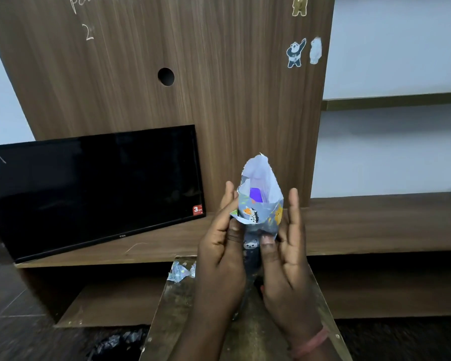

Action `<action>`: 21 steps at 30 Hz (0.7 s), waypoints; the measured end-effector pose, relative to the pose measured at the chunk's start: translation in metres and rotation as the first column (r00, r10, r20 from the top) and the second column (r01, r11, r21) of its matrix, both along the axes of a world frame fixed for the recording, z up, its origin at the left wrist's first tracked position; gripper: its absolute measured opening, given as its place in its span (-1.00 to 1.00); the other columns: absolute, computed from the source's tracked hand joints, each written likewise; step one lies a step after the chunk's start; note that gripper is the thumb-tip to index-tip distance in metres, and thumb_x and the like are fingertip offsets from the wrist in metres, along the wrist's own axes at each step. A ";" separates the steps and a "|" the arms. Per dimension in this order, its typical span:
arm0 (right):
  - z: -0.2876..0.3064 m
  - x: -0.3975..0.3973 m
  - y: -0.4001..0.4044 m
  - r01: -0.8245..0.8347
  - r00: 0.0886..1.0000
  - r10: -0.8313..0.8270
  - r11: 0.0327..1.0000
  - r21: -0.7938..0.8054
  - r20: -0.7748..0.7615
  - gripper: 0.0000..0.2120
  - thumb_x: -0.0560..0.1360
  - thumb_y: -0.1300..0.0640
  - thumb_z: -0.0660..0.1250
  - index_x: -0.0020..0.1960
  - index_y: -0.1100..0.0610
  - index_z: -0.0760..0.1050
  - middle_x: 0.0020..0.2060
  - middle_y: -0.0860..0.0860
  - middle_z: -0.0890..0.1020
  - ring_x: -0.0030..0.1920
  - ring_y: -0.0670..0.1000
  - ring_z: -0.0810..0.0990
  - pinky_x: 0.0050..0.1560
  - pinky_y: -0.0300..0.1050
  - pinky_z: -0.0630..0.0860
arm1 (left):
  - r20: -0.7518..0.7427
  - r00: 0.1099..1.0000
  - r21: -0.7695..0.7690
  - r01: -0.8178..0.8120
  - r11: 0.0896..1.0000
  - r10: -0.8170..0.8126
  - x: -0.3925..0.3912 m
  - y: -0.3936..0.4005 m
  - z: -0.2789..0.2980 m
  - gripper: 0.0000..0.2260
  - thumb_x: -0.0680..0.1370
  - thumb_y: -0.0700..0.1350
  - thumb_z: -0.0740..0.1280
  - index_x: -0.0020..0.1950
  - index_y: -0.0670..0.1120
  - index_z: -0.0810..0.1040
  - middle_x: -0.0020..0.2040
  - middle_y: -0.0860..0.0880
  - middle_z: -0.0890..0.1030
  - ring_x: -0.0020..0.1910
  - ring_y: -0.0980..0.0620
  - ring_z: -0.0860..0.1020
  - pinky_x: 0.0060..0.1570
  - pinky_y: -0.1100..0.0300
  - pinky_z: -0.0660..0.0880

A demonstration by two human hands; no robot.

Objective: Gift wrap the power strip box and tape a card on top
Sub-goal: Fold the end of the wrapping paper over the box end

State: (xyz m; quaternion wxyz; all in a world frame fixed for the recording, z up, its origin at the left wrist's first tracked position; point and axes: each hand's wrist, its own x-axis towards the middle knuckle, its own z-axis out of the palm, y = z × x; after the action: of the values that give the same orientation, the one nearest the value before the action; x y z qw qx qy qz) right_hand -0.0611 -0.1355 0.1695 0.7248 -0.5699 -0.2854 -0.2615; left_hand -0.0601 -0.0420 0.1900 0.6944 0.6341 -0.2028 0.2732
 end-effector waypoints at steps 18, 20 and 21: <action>0.015 0.006 -0.009 -0.306 0.949 0.316 0.919 0.249 0.001 -0.31 0.62 0.34 0.14 0.63 -0.12 0.04 0.44 0.18 0.46 0.38 0.19 0.51 0.27 0.02 0.53 | -0.154 0.972 0.245 0.213 0.946 -0.179 0.031 0.046 0.018 0.11 0.18 0.34 0.63 0.60 0.05 0.22 0.50 -0.03 0.44 0.47 -0.02 0.44 0.42 -0.09 0.43; 0.020 0.007 -0.011 -0.340 0.936 0.351 0.903 0.263 0.004 -0.29 0.58 0.30 0.18 0.62 -0.13 0.06 0.41 0.19 0.48 0.27 0.15 0.59 0.19 0.02 0.57 | -0.144 0.973 0.263 0.214 0.941 -0.180 0.035 0.051 0.022 -0.02 0.11 0.09 0.70 0.46 0.01 0.36 0.33 0.01 0.58 0.33 -0.01 0.56 0.29 -0.05 0.51; 0.021 0.007 -0.011 -0.348 0.933 0.360 0.899 0.266 0.002 -0.29 0.57 0.29 0.19 0.62 -0.12 0.07 0.40 0.20 0.49 0.23 0.14 0.61 0.17 0.02 0.58 | -0.130 0.976 0.281 0.203 0.938 -0.172 0.036 0.053 0.024 -0.09 0.12 -0.02 0.68 0.41 0.00 0.38 0.26 0.04 0.62 0.27 0.01 0.59 0.22 0.04 0.54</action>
State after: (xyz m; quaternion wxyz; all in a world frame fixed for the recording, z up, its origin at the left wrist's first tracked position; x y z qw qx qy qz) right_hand -0.0539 -0.1470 0.1903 0.8358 -0.4137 -0.3298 -0.1471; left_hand -0.0241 0.0105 0.2136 0.6254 0.7208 -0.2643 0.1394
